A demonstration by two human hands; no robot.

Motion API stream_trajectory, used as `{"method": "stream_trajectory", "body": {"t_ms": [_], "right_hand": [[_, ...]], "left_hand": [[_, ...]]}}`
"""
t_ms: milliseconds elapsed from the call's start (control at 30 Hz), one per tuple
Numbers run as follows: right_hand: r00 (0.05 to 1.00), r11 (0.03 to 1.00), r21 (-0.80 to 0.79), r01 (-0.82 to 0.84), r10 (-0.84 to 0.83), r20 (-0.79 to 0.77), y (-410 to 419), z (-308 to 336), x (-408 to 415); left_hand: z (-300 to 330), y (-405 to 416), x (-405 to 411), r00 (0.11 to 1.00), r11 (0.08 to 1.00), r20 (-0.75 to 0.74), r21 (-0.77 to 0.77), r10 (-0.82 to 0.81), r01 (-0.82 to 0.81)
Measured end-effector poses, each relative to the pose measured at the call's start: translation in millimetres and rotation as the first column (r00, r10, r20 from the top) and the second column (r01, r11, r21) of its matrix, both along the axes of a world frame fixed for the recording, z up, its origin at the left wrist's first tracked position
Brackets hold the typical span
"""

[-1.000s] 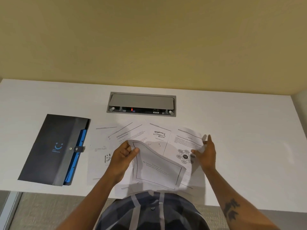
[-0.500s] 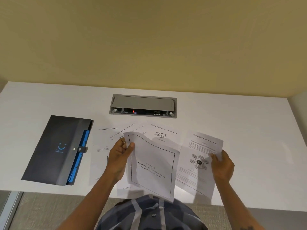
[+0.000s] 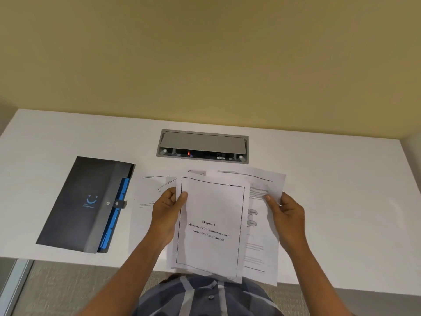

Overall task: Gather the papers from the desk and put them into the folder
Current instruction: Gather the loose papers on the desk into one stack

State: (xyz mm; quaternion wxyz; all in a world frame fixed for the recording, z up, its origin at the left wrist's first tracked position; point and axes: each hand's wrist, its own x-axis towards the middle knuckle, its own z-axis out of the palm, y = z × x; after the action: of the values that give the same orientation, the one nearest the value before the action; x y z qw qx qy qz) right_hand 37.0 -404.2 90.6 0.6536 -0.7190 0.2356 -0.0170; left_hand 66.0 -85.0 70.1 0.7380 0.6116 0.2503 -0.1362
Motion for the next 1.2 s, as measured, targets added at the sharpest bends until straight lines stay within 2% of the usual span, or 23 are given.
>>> {"method": "stream_trajectory", "body": {"t_ms": [333, 500, 633, 700, 767, 833, 900, 1067, 1200], "right_hand": [[0.953, 0.938, 0.222, -0.266, 0.291, -0.087, 72, -18, 13], [0.902, 0.888, 0.246, -0.388, 0.421, -0.095, 92, -27, 27], [0.831, 0.874, 0.235, -0.425, 0.48, -0.282, 100, -31, 46], [0.843, 0.907, 0.147, -0.395, 0.421, -0.336, 107, -38, 60], [0.874, 0.922, -0.042, -0.384, 0.349, -0.338, 116, -47, 77], [0.86, 0.881, -0.175, -0.44, 0.357, -0.364, 127, -55, 97], [0.811, 0.831, -0.213, -0.514, 0.39, -0.436, 139, -56, 116], [0.725, 0.576, -0.457, -0.677, 0.42, -0.545, 165, -64, 152], [0.685, 0.412, -0.55, -0.726, 0.375, -0.624, 183, -70, 168]], "left_hand": [[-13, 20, -7, 0.992, 0.997, -0.126, 0.066, -0.026, 0.035], [-28, 46, -10, 0.99, 0.987, -0.143, 0.159, 0.002, 0.021], [-29, 62, -16, 0.99, 0.969, -0.124, 0.245, 0.071, -0.039], [-29, 71, -20, 0.987, 0.956, -0.085, 0.273, 0.139, -0.112], [-27, 83, -25, 0.977, 0.942, -0.06, 0.283, 0.206, -0.182], [-27, 97, -29, 0.965, 0.928, -0.059, 0.296, 0.256, -0.228], [-29, 112, -33, 0.951, 0.921, -0.067, 0.276, 0.302, -0.274], [-30, 143, -48, 0.924, 0.9, -0.021, 0.232, 0.383, -0.368], [-29, 158, -56, 0.903, 0.882, 0.008, 0.21, 0.431, -0.423]]}}
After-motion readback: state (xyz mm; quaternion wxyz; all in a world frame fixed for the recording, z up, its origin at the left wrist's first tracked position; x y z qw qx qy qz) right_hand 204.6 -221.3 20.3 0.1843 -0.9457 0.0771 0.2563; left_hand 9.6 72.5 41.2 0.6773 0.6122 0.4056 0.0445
